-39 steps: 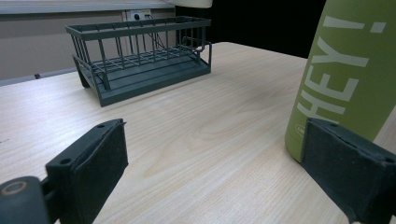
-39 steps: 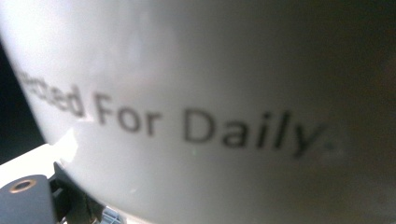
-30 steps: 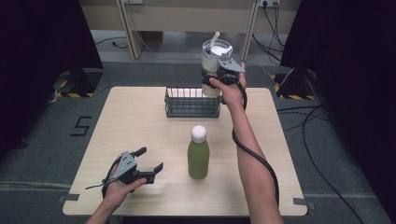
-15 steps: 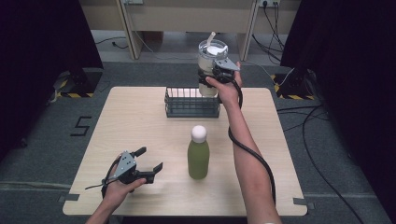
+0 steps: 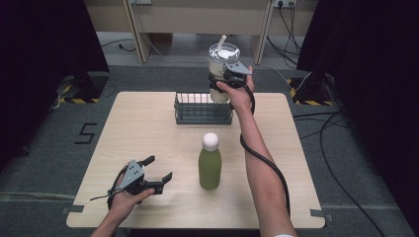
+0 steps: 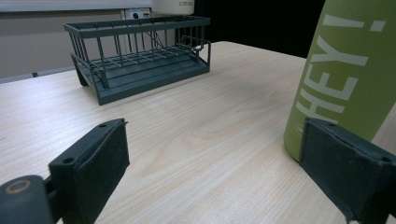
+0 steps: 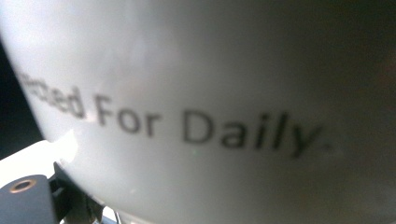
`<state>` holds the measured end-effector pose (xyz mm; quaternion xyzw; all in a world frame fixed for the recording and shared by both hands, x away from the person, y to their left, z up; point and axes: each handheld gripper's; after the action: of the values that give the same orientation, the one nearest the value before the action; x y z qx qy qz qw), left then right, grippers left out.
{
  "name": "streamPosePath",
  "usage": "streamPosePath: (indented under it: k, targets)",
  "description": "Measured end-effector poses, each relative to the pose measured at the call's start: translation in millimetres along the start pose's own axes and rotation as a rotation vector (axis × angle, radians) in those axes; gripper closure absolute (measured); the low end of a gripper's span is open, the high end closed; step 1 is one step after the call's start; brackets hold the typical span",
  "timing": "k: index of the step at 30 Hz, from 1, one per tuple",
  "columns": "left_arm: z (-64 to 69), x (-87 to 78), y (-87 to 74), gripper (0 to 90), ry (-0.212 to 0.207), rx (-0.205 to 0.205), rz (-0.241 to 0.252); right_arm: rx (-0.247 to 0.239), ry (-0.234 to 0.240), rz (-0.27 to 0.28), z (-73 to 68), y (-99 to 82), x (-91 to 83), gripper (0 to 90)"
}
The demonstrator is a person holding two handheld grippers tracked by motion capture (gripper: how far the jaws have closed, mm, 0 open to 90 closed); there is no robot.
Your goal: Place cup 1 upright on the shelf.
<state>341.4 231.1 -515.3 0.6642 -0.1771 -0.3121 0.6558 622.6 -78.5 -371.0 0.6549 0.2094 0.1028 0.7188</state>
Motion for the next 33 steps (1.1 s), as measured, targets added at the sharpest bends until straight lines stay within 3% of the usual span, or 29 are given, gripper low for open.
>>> streamPosePath:
  k: [12,33]
  targets:
    - [0.8,0.5,0.1,7.8,-0.003,0.001,0.001,0.008,-0.005,-0.024,2.0,-9.7,2.6,9.3]
    - [0.6,1.0,-0.5,8.2,-0.006,-0.002,-0.001,0.000,-0.005,-0.022,2.4,-7.2,8.3,9.2]
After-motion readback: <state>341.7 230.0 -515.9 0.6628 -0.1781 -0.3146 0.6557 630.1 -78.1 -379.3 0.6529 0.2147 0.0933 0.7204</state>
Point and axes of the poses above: each handheld gripper's, and its own axes: x roughly forward along the jaws, y roughly out of its top, z roughly to its right, and after that the axes turned 2 degrees about -x, right-handed
